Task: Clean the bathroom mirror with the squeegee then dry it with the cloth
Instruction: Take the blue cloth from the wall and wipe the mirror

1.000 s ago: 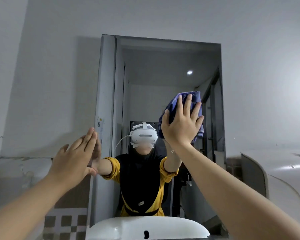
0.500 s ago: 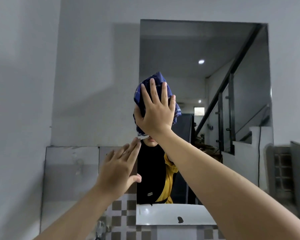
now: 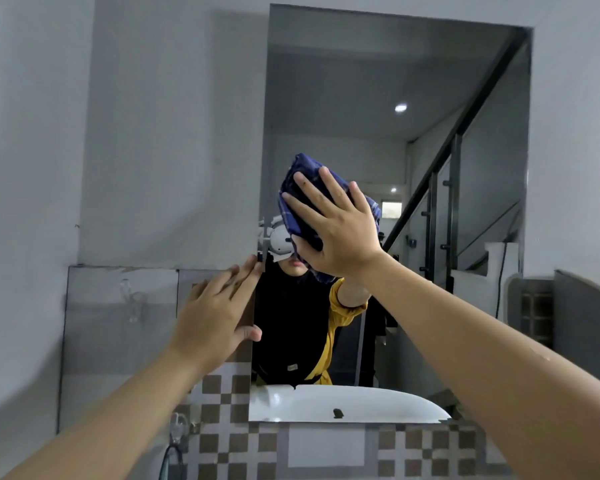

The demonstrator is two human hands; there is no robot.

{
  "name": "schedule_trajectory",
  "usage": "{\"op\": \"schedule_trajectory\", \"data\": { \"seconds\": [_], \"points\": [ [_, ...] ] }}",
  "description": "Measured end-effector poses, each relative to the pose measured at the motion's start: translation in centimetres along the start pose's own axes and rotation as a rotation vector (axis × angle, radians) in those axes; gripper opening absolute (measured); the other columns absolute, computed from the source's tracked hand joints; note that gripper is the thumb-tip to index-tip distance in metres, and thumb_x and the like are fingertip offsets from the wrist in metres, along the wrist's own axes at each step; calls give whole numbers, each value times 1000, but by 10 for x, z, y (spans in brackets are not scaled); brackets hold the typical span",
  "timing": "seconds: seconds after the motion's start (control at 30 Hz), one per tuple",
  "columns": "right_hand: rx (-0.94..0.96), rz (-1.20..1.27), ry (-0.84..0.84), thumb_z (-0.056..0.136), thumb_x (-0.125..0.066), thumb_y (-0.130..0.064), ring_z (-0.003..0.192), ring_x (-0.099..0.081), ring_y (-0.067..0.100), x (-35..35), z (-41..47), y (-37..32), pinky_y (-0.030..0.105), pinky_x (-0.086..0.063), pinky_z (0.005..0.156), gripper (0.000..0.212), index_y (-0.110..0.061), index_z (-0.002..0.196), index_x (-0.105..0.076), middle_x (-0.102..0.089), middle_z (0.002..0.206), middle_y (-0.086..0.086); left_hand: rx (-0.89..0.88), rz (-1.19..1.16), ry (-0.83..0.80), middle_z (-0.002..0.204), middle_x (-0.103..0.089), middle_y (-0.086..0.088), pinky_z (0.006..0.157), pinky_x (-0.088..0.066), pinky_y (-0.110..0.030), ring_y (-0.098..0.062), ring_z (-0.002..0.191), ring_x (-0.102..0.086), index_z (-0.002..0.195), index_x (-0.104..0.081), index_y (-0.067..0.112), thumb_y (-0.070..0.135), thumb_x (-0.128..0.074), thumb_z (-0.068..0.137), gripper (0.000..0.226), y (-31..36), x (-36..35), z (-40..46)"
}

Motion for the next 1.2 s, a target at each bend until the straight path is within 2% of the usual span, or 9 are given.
{"op": "schedule_trajectory", "data": {
  "seconds": [0.1,0.33,0.43,0.67,0.97,1.07,1.2],
  "points": [
    [-20,-16,5,82,-53,-48,141,-30,33,7,-18,26,55,-30,105,60,-30,139,-47,-40,150,-1,6,27,-19,146,-37,-4,90,-47,-47,-28,124,-47,142,-32,12,55,-73,58,103,1,0,1],
    [-140,-63,4,88,-46,-49,142,-28,32,24,-74,113,55,-31,104,57,-29,141,-44,-38,151,0,47,69,-41,147,-34,-5,84,-50,-48,-29,124,-46,143,-30,10,48,-82,51,112,4,-1,1],
    [-289,-56,-17,89,-43,-50,144,-23,31,28,-104,154,56,-26,107,58,-30,144,-39,-34,153,0,58,73,-49,146,-35,-7,82,-51,-48,-31,125,-47,143,-28,10,46,-83,50,114,7,-2,0],
    [-652,-16,-3,88,-42,-48,146,-14,28,39,-163,208,53,-17,113,62,-33,147,-29,-24,158,-2,101,54,-57,143,-39,-9,65,-57,-49,-34,120,-50,142,-31,11,40,-86,47,113,9,-1,-1],
    [-1045,28,42,89,-37,-46,146,-12,32,33,-192,189,59,-17,111,63,-28,148,-24,-17,160,0,84,-8,-74,150,-26,-3,57,-59,-40,-29,129,-39,146,-18,18,42,-82,55,114,4,-8,-3],
    [-1074,29,39,89,-37,-45,146,-13,33,27,-186,168,60,-18,110,63,-27,148,-25,-18,160,0,59,-11,-58,149,-28,-4,56,-57,-37,-28,128,-40,145,-20,16,43,-82,54,113,5,-5,-2],
    [-991,33,32,89,-39,-46,143,-20,38,18,-164,125,62,-23,106,62,-23,146,-34,-27,156,6,40,-29,-35,149,-26,-4,56,-57,-34,-24,128,-33,145,-21,15,43,-81,56,111,4,-5,-3]
  ]
}}
Point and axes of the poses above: each hand's wrist, its own z-axis towards the middle knuckle, its own x-axis out of the back of the hand, y = z × x, the point moved 10 cm from there along z, towards the middle knuckle
